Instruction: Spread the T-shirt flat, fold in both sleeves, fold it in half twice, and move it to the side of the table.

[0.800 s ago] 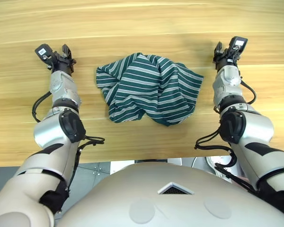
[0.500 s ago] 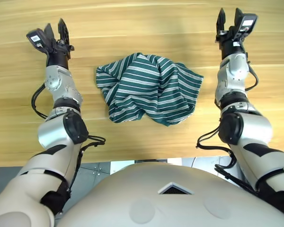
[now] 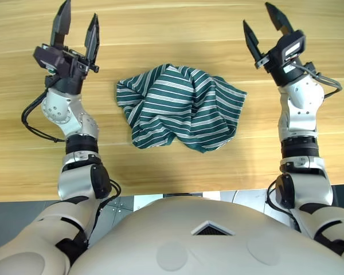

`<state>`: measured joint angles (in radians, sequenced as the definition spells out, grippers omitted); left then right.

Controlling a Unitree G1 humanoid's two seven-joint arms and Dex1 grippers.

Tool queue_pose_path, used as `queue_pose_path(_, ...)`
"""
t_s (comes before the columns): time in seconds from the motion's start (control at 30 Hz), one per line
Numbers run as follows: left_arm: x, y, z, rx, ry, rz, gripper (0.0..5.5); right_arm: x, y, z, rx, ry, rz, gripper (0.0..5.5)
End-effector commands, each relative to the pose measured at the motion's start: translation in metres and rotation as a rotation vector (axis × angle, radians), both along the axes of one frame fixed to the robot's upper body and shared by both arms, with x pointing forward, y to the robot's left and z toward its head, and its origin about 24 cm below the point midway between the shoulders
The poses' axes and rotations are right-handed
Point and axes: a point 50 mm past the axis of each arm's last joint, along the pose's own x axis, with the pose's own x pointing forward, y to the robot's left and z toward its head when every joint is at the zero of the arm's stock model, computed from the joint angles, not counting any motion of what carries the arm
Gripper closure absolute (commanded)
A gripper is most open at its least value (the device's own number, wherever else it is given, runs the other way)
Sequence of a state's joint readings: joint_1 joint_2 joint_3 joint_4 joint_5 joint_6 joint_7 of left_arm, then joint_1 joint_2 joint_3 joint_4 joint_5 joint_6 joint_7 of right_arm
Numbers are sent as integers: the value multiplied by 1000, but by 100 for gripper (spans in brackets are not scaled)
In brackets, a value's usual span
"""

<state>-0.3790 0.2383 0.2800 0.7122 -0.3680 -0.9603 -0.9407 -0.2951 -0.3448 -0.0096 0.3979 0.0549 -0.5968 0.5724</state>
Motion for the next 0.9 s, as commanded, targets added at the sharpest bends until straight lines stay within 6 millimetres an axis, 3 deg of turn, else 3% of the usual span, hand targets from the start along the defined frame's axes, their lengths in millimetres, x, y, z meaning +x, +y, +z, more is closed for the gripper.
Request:
queue_pose_path(0.03,-8,-17,-3,156,1,-123,291,-13,10,-5,-117,22,99,304)
queue_pose_path(0.2,-11,-26,-9,249,46,-194,263,-24,14,-12,-213,39,162,304)
queue_pose_path(0.5,-16,-36,-12,335,77,-283,263,-38,12,-18,-370,74,258,304)
queue_pose_path(0.9,-25,-17,-7,473,90,-284,263,-45,10,-23,-473,69,273,304)
